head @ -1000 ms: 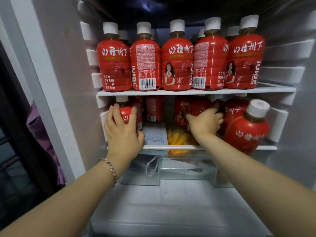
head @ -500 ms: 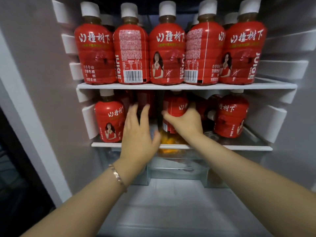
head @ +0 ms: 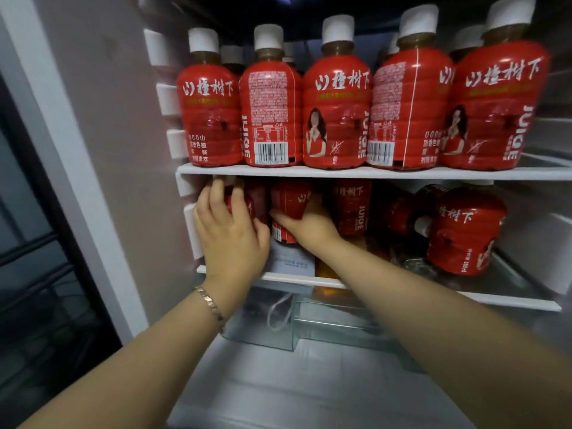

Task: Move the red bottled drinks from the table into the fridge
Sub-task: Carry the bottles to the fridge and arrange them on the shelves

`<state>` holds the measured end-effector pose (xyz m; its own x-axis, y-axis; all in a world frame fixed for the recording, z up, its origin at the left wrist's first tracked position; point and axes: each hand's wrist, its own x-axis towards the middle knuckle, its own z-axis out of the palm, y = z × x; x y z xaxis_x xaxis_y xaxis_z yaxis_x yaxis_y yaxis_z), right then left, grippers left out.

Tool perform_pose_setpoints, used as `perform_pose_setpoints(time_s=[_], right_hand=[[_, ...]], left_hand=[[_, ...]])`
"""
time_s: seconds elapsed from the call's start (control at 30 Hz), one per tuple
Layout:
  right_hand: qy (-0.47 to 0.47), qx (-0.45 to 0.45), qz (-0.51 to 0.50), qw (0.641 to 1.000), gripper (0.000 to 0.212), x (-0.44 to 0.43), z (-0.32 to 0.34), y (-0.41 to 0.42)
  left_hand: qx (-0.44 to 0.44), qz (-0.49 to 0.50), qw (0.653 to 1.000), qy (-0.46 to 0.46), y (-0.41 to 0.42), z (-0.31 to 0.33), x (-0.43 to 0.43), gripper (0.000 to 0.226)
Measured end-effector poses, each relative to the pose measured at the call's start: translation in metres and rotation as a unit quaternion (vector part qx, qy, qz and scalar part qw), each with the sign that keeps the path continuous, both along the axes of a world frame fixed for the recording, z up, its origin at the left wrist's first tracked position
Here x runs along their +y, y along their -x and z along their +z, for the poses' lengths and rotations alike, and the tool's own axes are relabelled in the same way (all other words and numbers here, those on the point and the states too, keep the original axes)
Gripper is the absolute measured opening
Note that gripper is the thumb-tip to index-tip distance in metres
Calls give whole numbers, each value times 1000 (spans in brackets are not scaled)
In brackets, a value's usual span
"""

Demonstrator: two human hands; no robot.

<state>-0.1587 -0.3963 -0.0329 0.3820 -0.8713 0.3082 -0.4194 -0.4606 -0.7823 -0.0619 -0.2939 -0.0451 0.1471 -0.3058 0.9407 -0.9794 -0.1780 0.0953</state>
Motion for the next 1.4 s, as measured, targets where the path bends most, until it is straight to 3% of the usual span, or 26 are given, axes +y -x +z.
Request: perform_pose_setpoints(time_s=[0.2, 0.37, 0.63, 0.77, 0.93, 1.03, 1.1, 1.2, 1.27, 1.33, 1.4], right_hand=[[-42, 46, 3, 998, 106, -27, -6, -18], [-90, 51, 58, 993, 96, -40, -10, -18], [-24, 92, 2, 995, 96, -42, -9, -16], [-33, 98, -17, 995, 89, -47, -3, -22], [-59, 81, -61, 993, 97, -40, 0, -30], [-53, 106, -44, 992, 90, -28, 1, -24], [-29, 145, -49, 988, 75, -16, 0, -18], [96, 141, -121, 978, 51, 6, 2, 4], [162, 97, -212, 959, 60, 12, 5, 26], [99, 43, -289, 951, 83, 9, 13, 44], [29, -20, -295, 955, 100, -7, 18, 53]], left_hand=[[-2, -12, 1000, 9, -1, 0, -4, 45], [-4, -20, 999, 32, -4, -2, -8, 43], [-11, -17, 1000, 24, -4, -4, -7, 46], [-18, -9, 1000, 14, -5, -4, -7, 48], [-26, 14, 1000, 5, -3, -3, -7, 48], [-33, 22, 999, -7, -3, -3, -6, 47], [-39, 25, 999, -15, -4, -5, -5, 48], [-45, 23, 999, -16, -4, -6, -6, 49], [-43, 18, 999, -13, -4, -5, -6, 49], [-42, 14, 999, -12, -4, -6, -5, 48], [-41, 8, 999, -12, -5, -6, -5, 48]])
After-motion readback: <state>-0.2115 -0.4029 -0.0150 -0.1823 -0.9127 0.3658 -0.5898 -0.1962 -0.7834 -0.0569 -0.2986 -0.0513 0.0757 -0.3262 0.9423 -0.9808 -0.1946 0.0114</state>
